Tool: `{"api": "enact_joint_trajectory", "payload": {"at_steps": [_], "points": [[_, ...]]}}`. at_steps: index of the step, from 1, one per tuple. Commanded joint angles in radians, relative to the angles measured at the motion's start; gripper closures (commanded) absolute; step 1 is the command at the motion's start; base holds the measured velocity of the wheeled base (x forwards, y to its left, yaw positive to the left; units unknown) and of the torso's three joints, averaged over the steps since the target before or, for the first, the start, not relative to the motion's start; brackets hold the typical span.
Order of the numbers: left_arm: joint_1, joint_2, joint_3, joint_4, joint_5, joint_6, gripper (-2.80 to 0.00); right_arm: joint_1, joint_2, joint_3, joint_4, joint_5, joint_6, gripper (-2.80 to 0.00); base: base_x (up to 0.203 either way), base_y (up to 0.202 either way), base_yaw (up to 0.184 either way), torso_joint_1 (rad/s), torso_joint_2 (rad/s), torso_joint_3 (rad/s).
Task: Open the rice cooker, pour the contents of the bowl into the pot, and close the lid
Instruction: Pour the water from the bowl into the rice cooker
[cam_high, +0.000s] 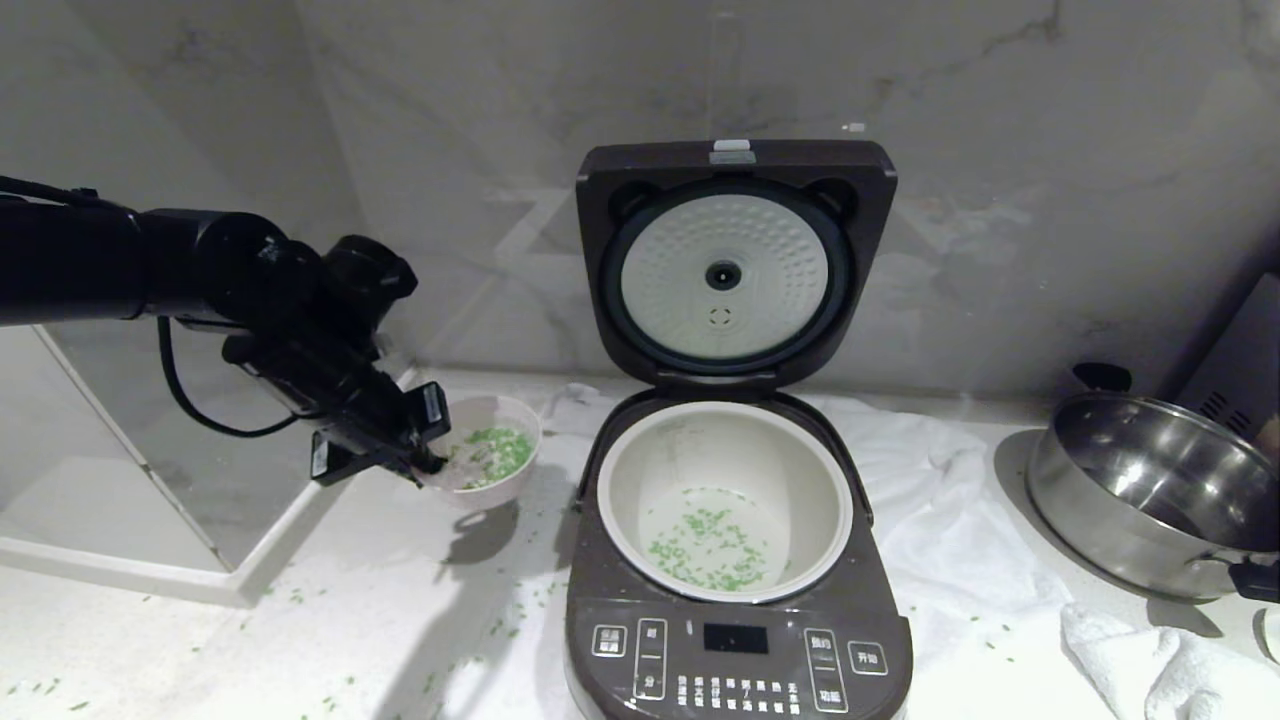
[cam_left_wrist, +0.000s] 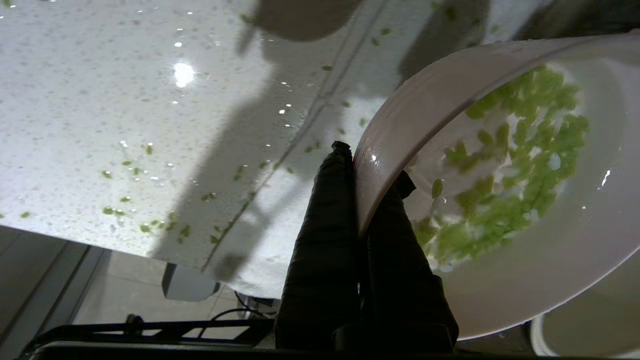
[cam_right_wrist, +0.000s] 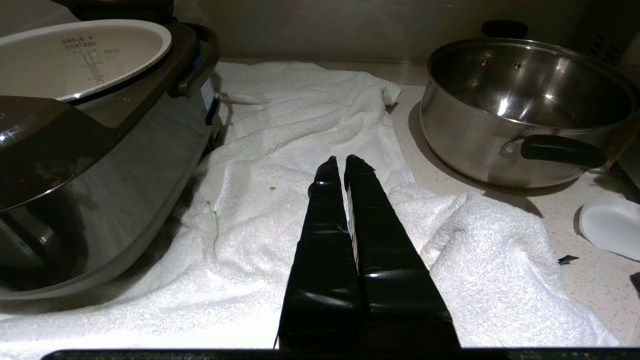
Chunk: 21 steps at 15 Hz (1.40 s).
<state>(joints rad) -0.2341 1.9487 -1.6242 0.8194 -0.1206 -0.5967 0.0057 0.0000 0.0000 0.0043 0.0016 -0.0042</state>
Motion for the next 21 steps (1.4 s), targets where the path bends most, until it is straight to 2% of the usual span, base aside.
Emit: {"api": "enact_joint_trajectory", "payload": {"at_steps": [1,4,7,11,14,16,18,21], "points": [[-0.038,0.027,-0.087,0.033,-0.001,-0.015,0.0,0.0,-0.002,0.002,0.0,0.0,0.0,0.0,0.0,0.0,0.0,0.0,0.0,0.0],[-0.105,0.061,-0.197,0.087,0.0,-0.05,0.0,0.0,0.0,0.002,0.0,0.0,0.0,0.0,0.0,0.0,0.0,0.0,0.0,0.0],[-0.182,0.102,-0.26,0.103,0.0,-0.105,0.0,0.0,-0.001,0.003,0.0,0.0,0.0,0.0,0.0,0.0,0.0,0.0,0.0,0.0],[-0.304,0.16,-0.288,0.1,-0.001,-0.139,0.0,0.0,-0.002,0.003,0.0,0.0,0.0,0.0,0.0,0.0,0.0,0.0,0.0,0.0],[-0.366,0.202,-0.323,0.091,0.007,-0.16,0.0,0.0,-0.002,0.003,0.0,0.0,0.0,0.0,0.0,0.0,0.0,0.0,0.0,0.0],[-0.387,0.214,-0.322,0.045,0.018,-0.171,0.0,0.0,-0.002,0.002,0.0,0.0,0.0,0.0,0.0,0.0,0.0,0.0,0.0,0.0],[-0.405,0.218,-0.316,-0.016,0.064,-0.185,0.0,0.0,-0.001,0.003,0.0,0.0,0.0,0.0,0.0,0.0,0.0,0.0,0.0,0.0],[-0.453,0.243,-0.313,-0.119,0.209,-0.185,0.0,0.0,0.0,0.002,0.0,0.0,0.0,0.0,0.0,0.0,0.0,0.0,0.0,0.0]]}}
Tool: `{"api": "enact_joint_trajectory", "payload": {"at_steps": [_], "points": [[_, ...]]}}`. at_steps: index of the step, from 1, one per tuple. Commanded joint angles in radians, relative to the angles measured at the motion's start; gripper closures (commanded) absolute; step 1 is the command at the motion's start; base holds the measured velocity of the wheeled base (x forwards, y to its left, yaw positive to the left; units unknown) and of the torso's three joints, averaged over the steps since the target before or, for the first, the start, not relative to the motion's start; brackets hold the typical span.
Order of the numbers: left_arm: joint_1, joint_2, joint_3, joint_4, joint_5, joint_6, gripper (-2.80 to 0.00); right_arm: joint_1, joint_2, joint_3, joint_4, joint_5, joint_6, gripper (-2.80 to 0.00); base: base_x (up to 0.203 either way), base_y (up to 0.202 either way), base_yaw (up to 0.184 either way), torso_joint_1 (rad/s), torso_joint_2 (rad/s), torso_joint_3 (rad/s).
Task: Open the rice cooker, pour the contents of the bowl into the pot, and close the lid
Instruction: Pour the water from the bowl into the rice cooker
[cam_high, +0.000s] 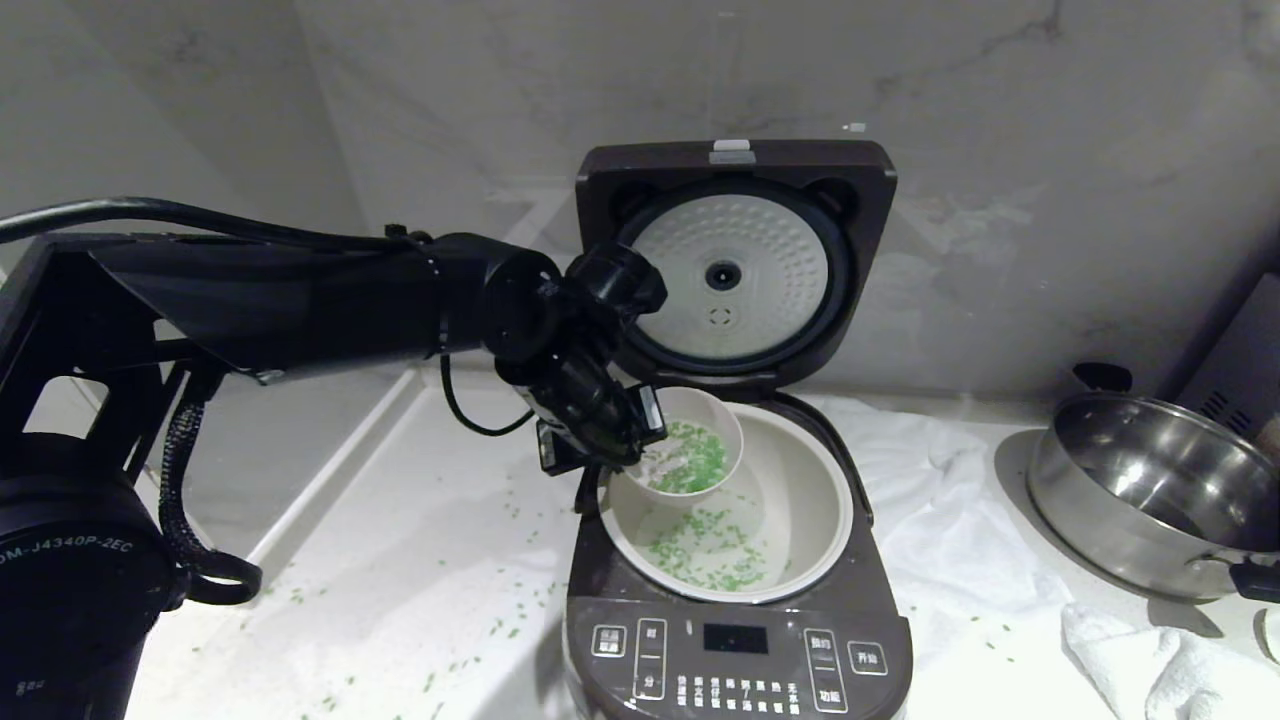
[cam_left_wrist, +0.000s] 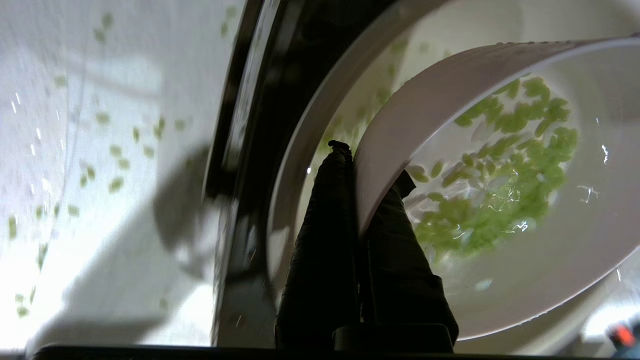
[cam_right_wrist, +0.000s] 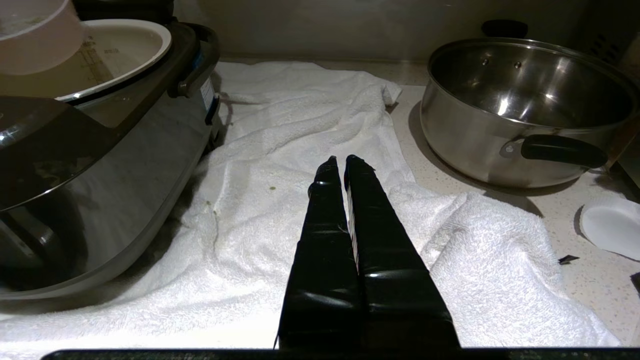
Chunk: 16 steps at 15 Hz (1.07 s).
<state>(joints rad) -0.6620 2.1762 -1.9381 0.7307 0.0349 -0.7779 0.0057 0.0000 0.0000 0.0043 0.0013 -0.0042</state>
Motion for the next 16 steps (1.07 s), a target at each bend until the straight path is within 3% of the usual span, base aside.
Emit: {"api": "enact_joint_trajectory", "payload": {"at_steps": [1,4,6,8,11,13,15,16], "points": [[-0.047,0.017,0.002,-0.061,0.1,-0.001,0.0,0.0,-0.002,0.003,0.0,0.0,0.0,0.0,0.0,0.0,0.0,0.0,0.0,0.0],[-0.092,0.028,0.005,-0.153,0.216,0.009,0.0,0.0,-0.002,0.002,0.0,0.0,0.0,0.0,0.0,0.0,0.0,0.0,0.0,0.0],[-0.11,0.02,0.054,-0.228,0.248,0.009,0.0,0.0,-0.002,0.003,0.0,0.0,0.0,0.0,0.0,0.0,0.0,0.0,0.0,0.0],[-0.119,-0.006,0.176,-0.365,0.261,0.009,0.0,0.0,-0.001,0.003,0.0,0.0,0.0,0.0,0.0,0.0,0.0,0.0,0.0,0.0],[-0.122,-0.039,0.462,-0.81,0.265,0.047,0.0,0.0,-0.002,0.003,0.0,0.0,0.0,0.0,0.0,0.0,0.0,0.0,0.0,0.0],[-0.119,-0.04,0.63,-1.249,0.262,0.108,0.0,0.0,-0.001,0.003,0.0,0.0,0.0,0.0,0.0,0.0,0.0,0.0,0.0,0.0],[-0.112,-0.003,0.756,-1.709,0.251,0.242,0.0,0.0,-0.002,0.003,0.0,0.0,0.0,0.0,0.0,0.0,0.0,0.0,0.0,0.0],[-0.11,0.031,0.802,-1.907,0.244,0.368,0.0,0.0,-0.002,0.002,0.0,0.0,0.0,0.0,0.0,0.0,0.0,0.0,0.0,0.0]]}}
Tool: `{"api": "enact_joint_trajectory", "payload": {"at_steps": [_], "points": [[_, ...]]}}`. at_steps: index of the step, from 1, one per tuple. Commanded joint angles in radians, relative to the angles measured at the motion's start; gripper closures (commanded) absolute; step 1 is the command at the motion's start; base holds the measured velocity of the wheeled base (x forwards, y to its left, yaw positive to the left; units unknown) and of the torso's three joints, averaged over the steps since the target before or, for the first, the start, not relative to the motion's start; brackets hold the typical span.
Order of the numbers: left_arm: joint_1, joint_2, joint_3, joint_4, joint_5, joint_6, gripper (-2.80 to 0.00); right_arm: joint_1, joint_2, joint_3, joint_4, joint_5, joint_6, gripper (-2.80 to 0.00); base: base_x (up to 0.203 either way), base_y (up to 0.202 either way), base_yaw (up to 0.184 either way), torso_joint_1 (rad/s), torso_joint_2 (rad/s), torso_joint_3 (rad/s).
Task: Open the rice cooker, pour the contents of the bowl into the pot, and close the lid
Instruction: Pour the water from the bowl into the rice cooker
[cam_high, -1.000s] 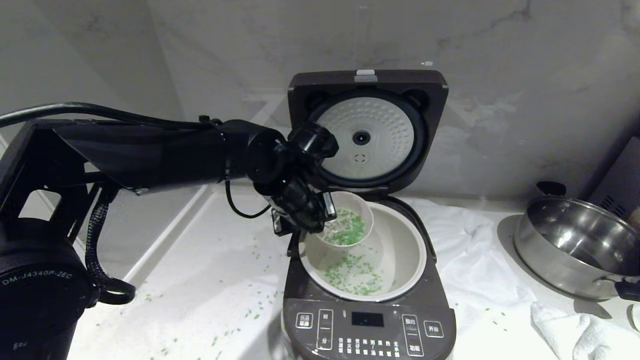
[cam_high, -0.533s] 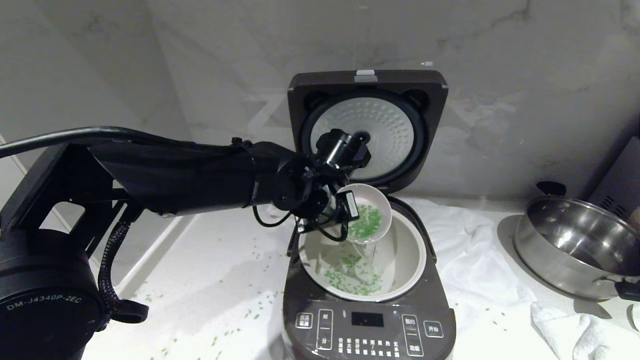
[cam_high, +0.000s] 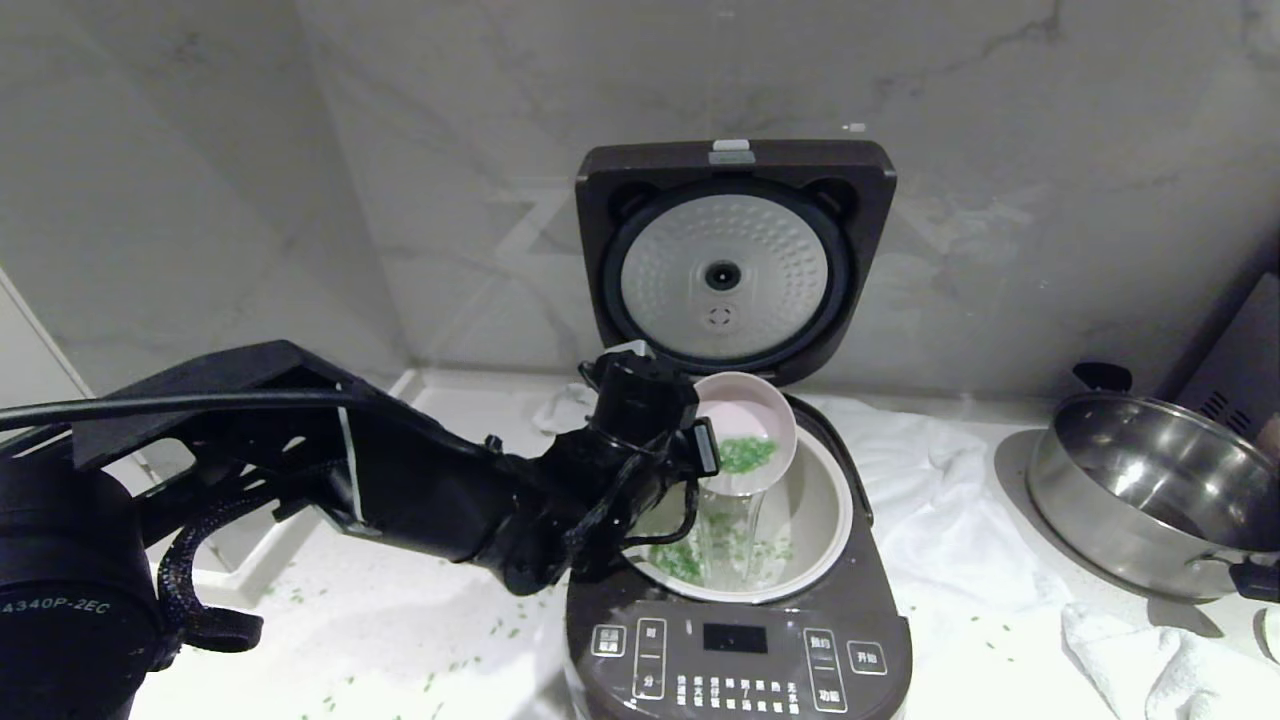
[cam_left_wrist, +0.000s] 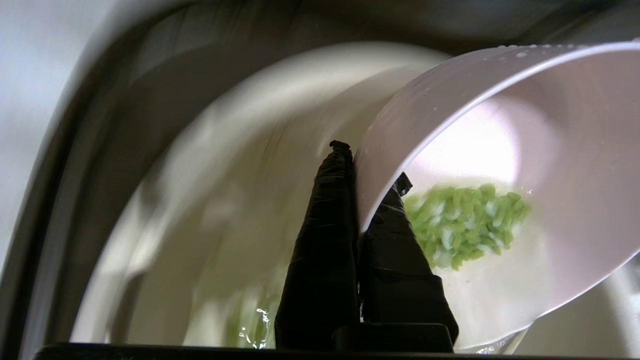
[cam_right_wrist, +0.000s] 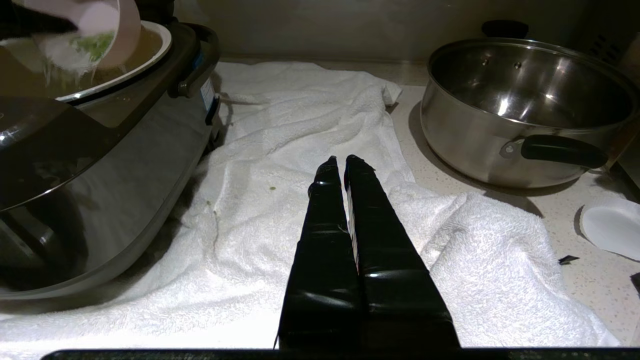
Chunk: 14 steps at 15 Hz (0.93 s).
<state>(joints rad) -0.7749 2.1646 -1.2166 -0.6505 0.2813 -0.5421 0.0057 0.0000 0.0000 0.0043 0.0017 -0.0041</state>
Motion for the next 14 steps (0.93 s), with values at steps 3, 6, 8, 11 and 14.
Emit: {"api": "enact_joint_trajectory", "payload": {"at_steps": [3,6,8,11,14], "points": [[-0.01,0.082,0.118,-0.74,-0.008,0.433,0.0,0.0,-0.002,0.002,0.0,0.0,-0.001,0.0,0.0,0.0,0.0,0.0,0.0,0.0],[-0.017,0.105,0.151,-0.879,-0.016,0.601,0.0,0.0,-0.002,0.003,0.0,0.0,-0.001,0.0,0.0,0.0,0.0,0.0,0.0,0.0],[-0.027,0.129,0.178,-0.879,-0.006,0.637,0.0,0.0,-0.002,0.003,0.0,0.0,-0.001,0.0,0.0,0.0,0.0,0.0,0.0,0.0],[-0.027,0.146,0.166,-0.879,-0.007,0.653,0.0,0.0,-0.002,0.003,0.0,0.0,-0.001,0.0,0.0,0.0,0.0,0.0,0.0,0.0],[-0.026,0.146,0.157,-0.879,-0.006,0.653,0.0,0.0,-0.002,0.003,0.0,0.0,-0.001,0.0,0.0,0.0,0.0,0.0,0.0,0.0]]}}
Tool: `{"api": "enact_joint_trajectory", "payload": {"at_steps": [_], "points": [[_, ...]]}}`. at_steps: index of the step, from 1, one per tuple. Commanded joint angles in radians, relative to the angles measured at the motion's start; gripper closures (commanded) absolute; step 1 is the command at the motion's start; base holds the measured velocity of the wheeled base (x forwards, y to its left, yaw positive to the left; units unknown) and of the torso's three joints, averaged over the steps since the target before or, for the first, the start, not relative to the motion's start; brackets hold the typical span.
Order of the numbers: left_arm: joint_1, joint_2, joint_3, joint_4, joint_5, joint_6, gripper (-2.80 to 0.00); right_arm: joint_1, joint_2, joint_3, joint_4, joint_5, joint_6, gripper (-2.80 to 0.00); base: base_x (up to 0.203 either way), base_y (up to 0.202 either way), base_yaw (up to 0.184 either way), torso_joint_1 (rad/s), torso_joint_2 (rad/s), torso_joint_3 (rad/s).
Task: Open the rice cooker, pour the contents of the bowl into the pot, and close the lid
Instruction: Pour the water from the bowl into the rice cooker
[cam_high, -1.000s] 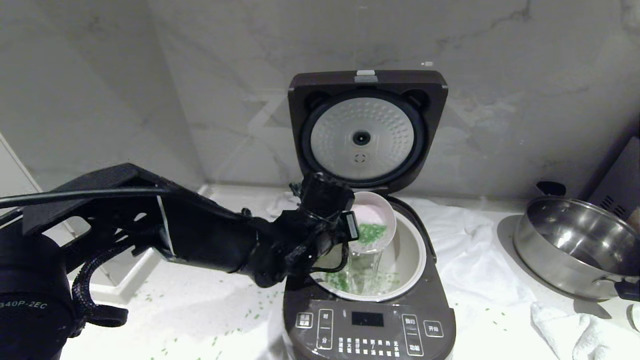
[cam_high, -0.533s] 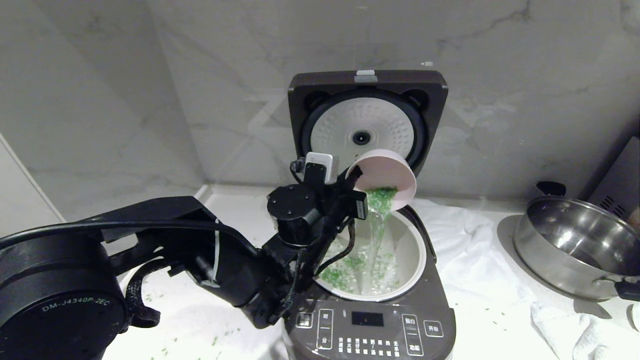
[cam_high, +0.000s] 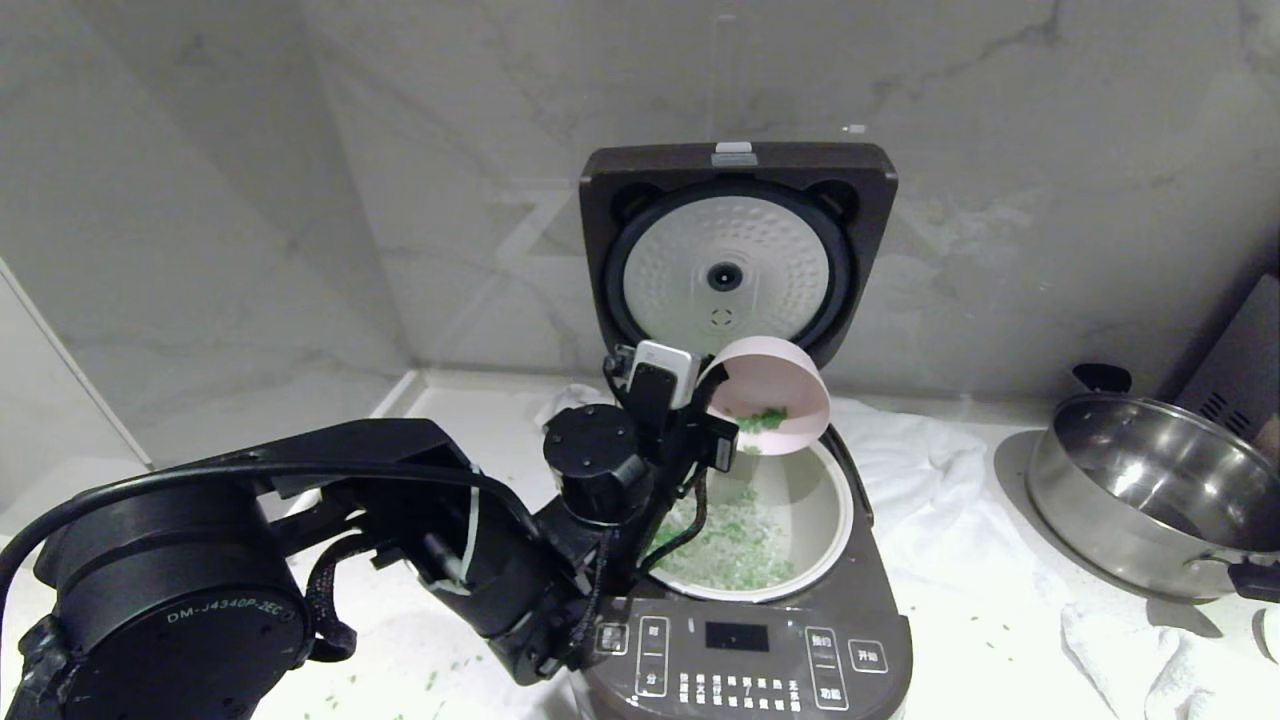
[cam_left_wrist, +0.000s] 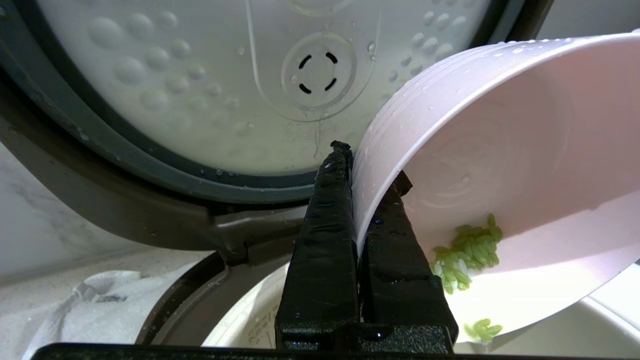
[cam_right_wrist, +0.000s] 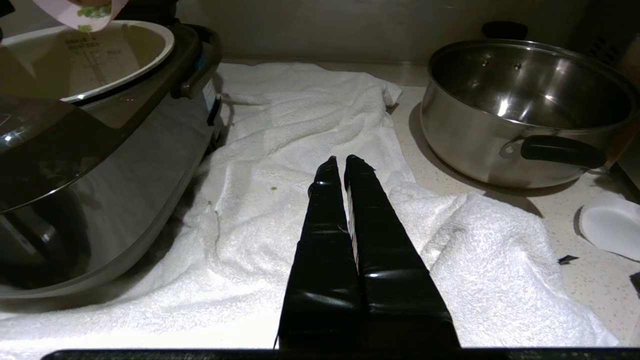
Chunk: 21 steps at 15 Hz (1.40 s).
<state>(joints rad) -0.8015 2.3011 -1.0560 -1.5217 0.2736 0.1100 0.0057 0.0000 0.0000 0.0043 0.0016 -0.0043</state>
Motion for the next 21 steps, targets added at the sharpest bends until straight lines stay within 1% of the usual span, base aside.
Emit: {"api": "enact_joint_trajectory", "payload": {"at_steps": [1,3,5,7,8,9,10,12,13,14,15,16,17,19,21], "points": [[0.001,0.008,-0.004,-0.008,0.002,0.0,0.0,0.0,-0.002,0.002,0.0,0.0,0.0,0.0,0.0,0.0,0.0,0.0,0.0,0.0],[0.001,-0.004,-0.004,-0.008,0.002,0.003,0.0,0.0,-0.001,0.002,0.0,0.0,0.0,0.0,0.0,0.0,0.0,0.0,0.0,0.0],[0.002,-0.008,-0.006,-0.008,0.002,0.033,0.0,0.0,-0.001,0.002,0.0,0.0,0.0,0.0,0.0,0.0,0.0,0.0,0.0,0.0],[0.017,-0.026,-0.027,-0.008,0.002,0.042,0.0,0.0,-0.002,0.002,0.0,0.0,0.0,0.0,0.0,0.0,0.0,0.0,0.0,0.0],[0.031,-0.043,-0.034,-0.008,0.001,0.064,0.0,0.0,-0.002,0.003,0.0,0.0,0.0,0.0,0.0,0.0,0.0,0.0,0.0,0.0],[0.031,-0.037,-0.018,-0.008,0.002,0.119,0.0,0.0,0.0,0.002,0.0,0.0,0.0,0.0,0.0,0.0,0.0,0.0,0.0,0.0],[0.038,-0.04,-0.004,-0.008,0.001,0.148,0.0,0.0,0.0,0.002,0.0,0.0,0.0,0.0,0.0,0.0,0.0,0.0,0.0,0.0],[0.091,-0.055,-0.047,-0.008,-0.008,0.159,0.0,0.0,-0.001,0.002,0.0,0.0,0.0,0.0,0.0,0.0,0.0,0.0,0.0,0.0],[0.088,-0.055,-0.035,-0.008,-0.014,0.177,0.0,0.0,-0.002,0.002,0.0,0.0,0.0,0.0,0.0,0.0,0.0,0.0,0.0,0.0],[0.086,-0.062,0.005,-0.008,-0.037,0.22,0.0,0.0,-0.001,0.002,0.0,0.0,0.0,0.0,0.0,0.0,0.0,0.0,0.0,0.0],[0.091,-0.075,0.012,-0.008,-0.055,0.233,0.0,0.0,-0.002,0.003,0.0,0.0,0.0,0.0,0.0,0.0,0.0,0.0,0.0,0.0],[0.1,-0.085,-0.02,-0.008,-0.066,0.243,0.0,0.0,-0.001,0.002,0.0,0.0,0.0,0.0,0.0,0.0,0.0,0.0,0.0,0.0],[0.108,-0.1,-0.05,-0.008,-0.074,0.267,0.0,0.0,-0.002,0.002,0.0,0.0,0.0,0.0,0.0,0.0,0.0,0.0,0.0,0.0],[0.105,-0.155,-0.059,-0.008,-0.081,0.303,0.0,0.0,-0.001,0.003,0.0,0.0,0.0,0.0,0.0,0.0,0.0,0.0,0.0,0.0],[0.081,-0.182,-0.035,-0.008,-0.083,0.329,0.0,0.0,-0.002,0.003,0.0,0.0,0.0,0.0,0.0,0.0,0.0,0.0,0.0,0.0]]}}
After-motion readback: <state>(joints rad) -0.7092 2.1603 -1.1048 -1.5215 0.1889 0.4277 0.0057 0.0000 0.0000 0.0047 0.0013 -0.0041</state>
